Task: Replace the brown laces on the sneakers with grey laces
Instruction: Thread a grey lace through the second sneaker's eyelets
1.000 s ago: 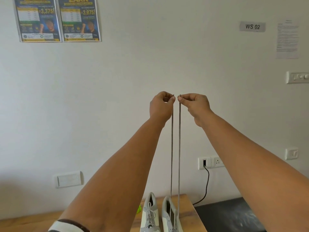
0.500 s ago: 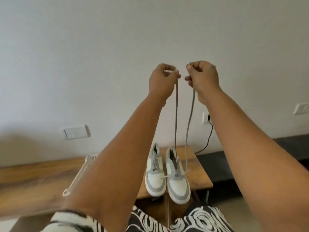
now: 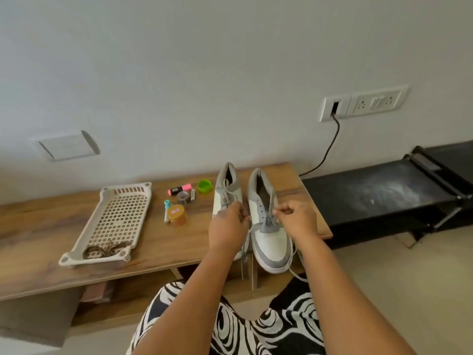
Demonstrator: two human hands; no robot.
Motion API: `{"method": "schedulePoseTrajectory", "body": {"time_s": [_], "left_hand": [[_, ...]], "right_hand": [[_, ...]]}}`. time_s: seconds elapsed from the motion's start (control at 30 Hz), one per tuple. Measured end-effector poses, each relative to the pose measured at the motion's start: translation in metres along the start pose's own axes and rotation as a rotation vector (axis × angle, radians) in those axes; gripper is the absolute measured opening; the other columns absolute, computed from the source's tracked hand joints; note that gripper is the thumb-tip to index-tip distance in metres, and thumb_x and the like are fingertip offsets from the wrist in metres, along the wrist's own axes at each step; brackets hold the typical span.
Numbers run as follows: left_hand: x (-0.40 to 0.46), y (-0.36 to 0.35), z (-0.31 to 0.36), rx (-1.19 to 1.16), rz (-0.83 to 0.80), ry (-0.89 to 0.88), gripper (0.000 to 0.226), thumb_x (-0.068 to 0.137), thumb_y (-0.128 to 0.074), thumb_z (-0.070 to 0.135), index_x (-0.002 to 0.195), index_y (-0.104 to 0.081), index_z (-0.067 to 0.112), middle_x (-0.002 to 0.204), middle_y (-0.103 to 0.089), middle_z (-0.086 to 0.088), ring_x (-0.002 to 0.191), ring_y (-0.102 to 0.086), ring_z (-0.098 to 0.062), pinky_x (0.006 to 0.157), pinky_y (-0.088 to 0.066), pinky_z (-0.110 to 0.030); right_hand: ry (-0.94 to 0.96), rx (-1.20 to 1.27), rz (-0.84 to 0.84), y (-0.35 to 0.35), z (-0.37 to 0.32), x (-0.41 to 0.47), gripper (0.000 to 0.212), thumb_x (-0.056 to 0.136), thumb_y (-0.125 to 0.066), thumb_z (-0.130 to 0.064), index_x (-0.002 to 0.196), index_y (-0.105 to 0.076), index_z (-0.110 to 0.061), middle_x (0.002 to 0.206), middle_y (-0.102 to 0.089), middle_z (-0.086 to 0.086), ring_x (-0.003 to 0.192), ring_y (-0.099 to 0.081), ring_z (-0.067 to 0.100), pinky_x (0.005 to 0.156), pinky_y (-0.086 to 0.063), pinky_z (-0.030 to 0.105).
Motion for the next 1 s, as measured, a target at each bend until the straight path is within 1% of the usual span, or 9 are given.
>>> {"method": "schedulePoseTrajectory", "body": {"time_s": [0.1, 0.23, 0.37, 0.43, 0.6, 0.7, 0.8, 0.93, 1.0], "left_hand": [[0.013, -0.018, -0.015, -0.004, 0.023, 0.027, 0.006, 0.093, -0.06, 0.026, 0.095, -0.058, 0.021, 0.088, -0.067, 0.001, 0.081, -0.062, -0.02, 0.065, -0.051, -0.032], [0.023, -0.039, -0.021, 0.046, 0.071, -0.063, 0.009, 0.094, -0.058, 0.025, 0.101, -0.061, 0.02, 0.09, -0.069, 0.001, 0.086, -0.062, -0.019, 0.072, -0.053, -0.036], [0.023, -0.044, -0.008, 0.156, 0.189, -0.159, 0.014, 0.09, -0.064, 0.03, 0.096, -0.063, 0.018, 0.082, -0.066, -0.003, 0.086, -0.056, -0.026, 0.07, -0.047, -0.037], [0.021, -0.049, 0.0, 0.093, 0.202, -0.217, 0.023, 0.087, -0.07, 0.035, 0.097, -0.066, 0.015, 0.088, -0.068, -0.004, 0.089, -0.055, -0.026, 0.073, -0.047, -0.036], [0.023, -0.069, -0.011, -0.225, -0.013, -0.018, 0.037, 0.085, -0.073, 0.041, 0.11, -0.065, 0.015, 0.106, -0.066, -0.001, 0.092, -0.061, -0.014, 0.079, -0.051, -0.027], [0.021, -0.065, -0.014, -0.298, -0.004, 0.047, 0.042, 0.083, -0.076, 0.037, 0.116, -0.066, 0.014, 0.106, -0.068, 0.0, 0.086, -0.065, -0.009, 0.079, -0.053, -0.023], [0.018, -0.062, -0.015, -0.336, 0.014, 0.066, 0.039, 0.084, -0.075, 0.032, 0.117, -0.066, 0.013, 0.105, -0.07, 0.0, 0.087, -0.067, -0.009, 0.082, -0.056, -0.027], [0.014, -0.06, -0.012, -0.353, 0.029, 0.067, 0.034, 0.087, -0.072, 0.029, 0.117, -0.067, 0.013, 0.104, -0.071, -0.001, 0.088, -0.067, -0.01, 0.082, -0.055, -0.027], [0.014, -0.059, -0.011, -0.353, 0.034, 0.054, 0.032, 0.088, -0.071, 0.029, 0.115, -0.068, 0.013, 0.104, -0.072, -0.001, 0.087, -0.068, -0.01, 0.082, -0.055, -0.027]], "right_hand": [[-0.017, -0.074, -0.045, -0.023, 0.018, 0.009, 0.007, 0.09, -0.069, -0.018, 0.094, -0.073, -0.016, 0.086, -0.065, -0.006, 0.078, -0.058, 0.007, 0.055, -0.033, 0.006], [0.045, -0.137, -0.034, -0.029, 0.022, 0.023, 0.006, 0.089, -0.07, -0.019, 0.093, -0.074, -0.018, 0.08, -0.064, -0.01, 0.07, -0.053, -0.004, 0.053, -0.038, 0.003], [0.063, -0.198, -0.012, -0.027, 0.025, 0.025, 0.005, 0.088, -0.07, -0.019, 0.091, -0.074, -0.018, 0.078, -0.065, -0.01, 0.069, -0.054, -0.003, 0.052, -0.037, 0.003], [0.067, -0.216, -0.019, -0.026, 0.026, 0.025, 0.005, 0.087, -0.071, -0.02, 0.091, -0.074, -0.019, 0.079, -0.066, -0.008, 0.069, -0.055, -0.002, 0.052, -0.037, 0.003], [0.112, -0.241, -0.083, -0.034, 0.021, 0.027, 0.005, 0.089, -0.067, -0.014, 0.093, -0.071, -0.017, 0.076, -0.062, -0.012, 0.07, -0.055, -0.003, 0.057, -0.038, 0.005], [0.112, -0.212, -0.11, -0.039, 0.022, 0.028, 0.007, 0.092, -0.065, -0.012, 0.094, -0.07, -0.016, 0.078, -0.063, -0.013, 0.071, -0.056, -0.005, 0.056, -0.039, 0.005], [0.156, -0.206, -0.158, -0.042, 0.019, 0.028, 0.009, 0.092, -0.063, -0.009, 0.095, -0.07, -0.015, 0.082, -0.065, -0.009, 0.075, -0.059, -0.002, 0.059, -0.042, 0.004], [0.177, -0.233, -0.192, -0.045, 0.017, 0.031, 0.012, 0.092, -0.062, -0.006, 0.096, -0.071, -0.013, 0.09, -0.068, -0.001, 0.086, -0.064, 0.012, 0.075, -0.052, 0.021], [0.184, -0.248, -0.207, -0.048, 0.015, 0.031, 0.012, 0.093, -0.06, -0.006, 0.097, -0.07, -0.013, 0.092, -0.067, -0.001, 0.086, -0.063, 0.012, 0.073, -0.049, 0.019]]}}
Point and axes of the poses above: each hand's wrist, its own x-axis towards the middle knuckle, its own y-axis out of the back of the hand, z = x × y, the point moved 7 cm from there along x, towards the middle knuckle
